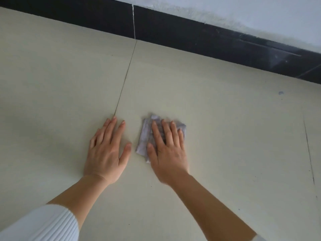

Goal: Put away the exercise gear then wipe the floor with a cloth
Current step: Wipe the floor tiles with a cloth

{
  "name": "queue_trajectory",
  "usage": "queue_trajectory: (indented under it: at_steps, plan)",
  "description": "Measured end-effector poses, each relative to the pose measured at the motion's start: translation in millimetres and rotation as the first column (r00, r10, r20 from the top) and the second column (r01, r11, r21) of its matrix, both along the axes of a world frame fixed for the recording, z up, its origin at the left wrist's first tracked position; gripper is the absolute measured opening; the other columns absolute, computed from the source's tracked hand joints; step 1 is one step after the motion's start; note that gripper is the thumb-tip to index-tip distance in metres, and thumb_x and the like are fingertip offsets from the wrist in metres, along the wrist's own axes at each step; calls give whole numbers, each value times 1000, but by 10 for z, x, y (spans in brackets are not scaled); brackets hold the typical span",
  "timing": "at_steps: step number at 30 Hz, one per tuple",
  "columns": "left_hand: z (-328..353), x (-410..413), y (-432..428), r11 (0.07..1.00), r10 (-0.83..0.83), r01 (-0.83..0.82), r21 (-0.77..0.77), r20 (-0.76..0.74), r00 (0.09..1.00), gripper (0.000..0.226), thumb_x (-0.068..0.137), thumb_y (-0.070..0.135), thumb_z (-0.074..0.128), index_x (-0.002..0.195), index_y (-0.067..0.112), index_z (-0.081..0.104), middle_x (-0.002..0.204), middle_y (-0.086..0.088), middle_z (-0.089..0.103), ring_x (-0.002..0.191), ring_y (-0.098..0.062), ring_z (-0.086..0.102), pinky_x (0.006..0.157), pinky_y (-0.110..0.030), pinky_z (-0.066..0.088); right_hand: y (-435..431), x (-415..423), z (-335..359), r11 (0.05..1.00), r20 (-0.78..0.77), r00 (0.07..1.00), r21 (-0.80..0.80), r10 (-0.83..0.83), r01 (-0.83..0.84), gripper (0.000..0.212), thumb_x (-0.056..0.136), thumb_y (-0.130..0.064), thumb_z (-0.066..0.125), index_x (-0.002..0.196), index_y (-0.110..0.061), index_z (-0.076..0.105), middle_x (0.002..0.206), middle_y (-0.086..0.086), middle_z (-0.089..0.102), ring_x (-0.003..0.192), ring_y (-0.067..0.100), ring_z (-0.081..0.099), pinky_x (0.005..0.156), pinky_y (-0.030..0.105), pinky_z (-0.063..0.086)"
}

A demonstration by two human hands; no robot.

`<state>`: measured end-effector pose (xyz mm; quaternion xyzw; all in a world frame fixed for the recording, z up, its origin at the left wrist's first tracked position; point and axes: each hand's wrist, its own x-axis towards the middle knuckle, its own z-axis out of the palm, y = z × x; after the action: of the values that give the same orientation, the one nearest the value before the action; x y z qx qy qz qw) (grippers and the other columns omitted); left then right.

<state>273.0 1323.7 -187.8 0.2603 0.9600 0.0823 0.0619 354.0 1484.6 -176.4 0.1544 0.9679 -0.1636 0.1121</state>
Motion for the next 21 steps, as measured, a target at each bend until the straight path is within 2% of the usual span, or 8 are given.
queue_trajectory:
  at_steps: [3, 6, 8, 10, 13, 14, 17, 21]
  plan:
    - [-9, 9, -14, 1000, 20, -20, 17, 11, 1000, 61, 89, 45, 27, 143, 17, 38, 153, -6, 31, 141, -20, 24, 109, -39, 22, -270, 485, -11, 983, -45, 984, 67, 175, -172, 57, 99, -43, 24, 151, -21, 22, 156, 3, 26, 145, 22, 11, 113, 42, 9]
    - [-14, 8, -22, 999, 20, -21, 40, 20, 1000, 61, 89, 45, 26, 143, 18, 37, 155, -3, 28, 143, -20, 22, 112, -40, 21, 47, 752, -27, 922, -2, 927, 108, 374, -372, 56, 100, -48, 21, 150, -21, 22, 156, -2, 27, 145, 19, 17, 113, 37, 12]
    - [-15, 4, -14, 998, 18, -19, 52, 19, 1000, 61, 89, 44, 26, 143, 18, 37, 155, -3, 28, 143, -20, 22, 112, -40, 21, 402, 745, -50, 908, -15, 914, 128, 405, -400, 58, 100, -48, 24, 149, -18, 26, 154, 1, 32, 144, 22, 24, 114, 38, 14]
    - [-15, 16, -15, 999, 17, -17, 50, 16, 1000, 61, 88, 43, 27, 143, 19, 37, 155, -3, 28, 143, -20, 22, 112, -39, 19, 755, 648, -116, 959, -34, 966, 138, 255, -248, 61, 99, -48, 22, 146, -10, 34, 150, 11, 38, 141, 30, 30, 115, 40, 17]
    - [-9, 12, -16, 999, 14, -15, 47, 13, 1000, 61, 88, 43, 28, 143, 18, 36, 154, -4, 29, 142, -21, 22, 112, -39, 19, 1270, 443, -136, 974, -51, 996, 211, -78, 87, 71, 98, -54, 11, 148, -7, 28, 151, 20, 32, 141, 37, 26, 117, 43, 17]
    - [-11, 10, -18, 999, 9, -10, 43, 13, 1000, 61, 88, 42, 28, 143, 18, 36, 154, -5, 29, 142, -22, 22, 112, -39, 20, 1442, 363, -124, 958, -72, 983, 220, -170, 182, 72, 97, -55, 10, 150, -7, 22, 154, 20, 25, 143, 37, 20, 118, 45, 15]
    - [-26, 3, -16, 999, 4, -4, 34, -1, 1000, 61, 88, 41, 29, 142, 17, 36, 154, -6, 30, 142, -22, 23, 111, -40, 21, 1818, 18, -77, 891, 23, 901, 163, -434, 424, 65, 100, -49, 13, 153, -15, -2, 160, 12, -2, 146, 31, -7, 119, 44, -2]
    - [-34, 8, -18, 1000, 3, -3, 31, -9, 1000, 60, 87, 41, 30, 142, 16, 37, 153, -7, 31, 141, -23, 24, 109, -41, 22, 1814, -329, -55, 786, 34, 787, 90, -616, 611, 62, 100, -49, 16, 153, -22, -3, 160, 8, -9, 145, 31, -15, 118, 45, -8]
